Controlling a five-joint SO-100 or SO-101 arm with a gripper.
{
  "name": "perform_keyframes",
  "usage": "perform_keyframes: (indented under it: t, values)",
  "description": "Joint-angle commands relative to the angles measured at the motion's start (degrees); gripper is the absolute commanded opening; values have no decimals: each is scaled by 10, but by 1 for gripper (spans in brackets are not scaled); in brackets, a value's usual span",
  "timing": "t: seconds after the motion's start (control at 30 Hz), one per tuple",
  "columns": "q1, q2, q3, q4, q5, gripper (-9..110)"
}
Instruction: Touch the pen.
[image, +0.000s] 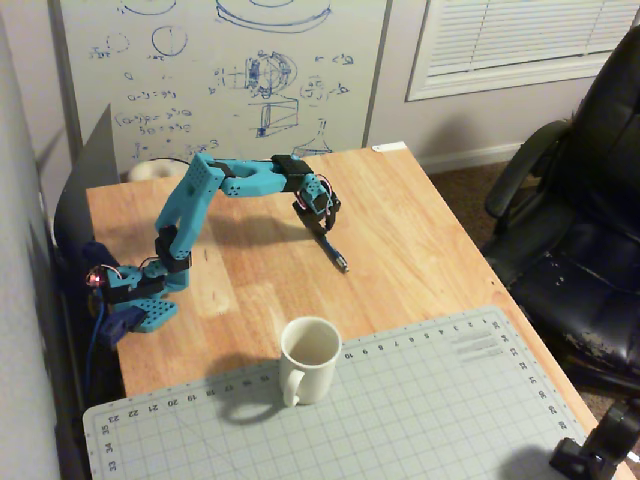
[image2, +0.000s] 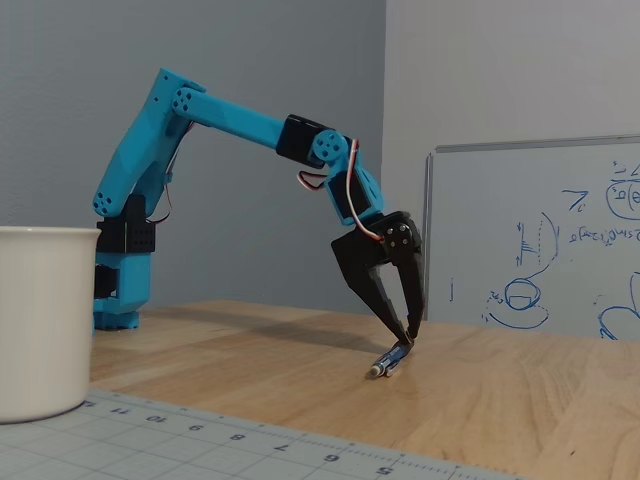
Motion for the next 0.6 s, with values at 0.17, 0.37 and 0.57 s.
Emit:
perform_keyframes:
  t: [0.17, 0.37, 0.57]
  values:
    - [5, 18, -48, -12, -6, 1]
    - [5, 18, -49, -11, -6, 1]
    - [5, 14, -50, -11, -5, 1]
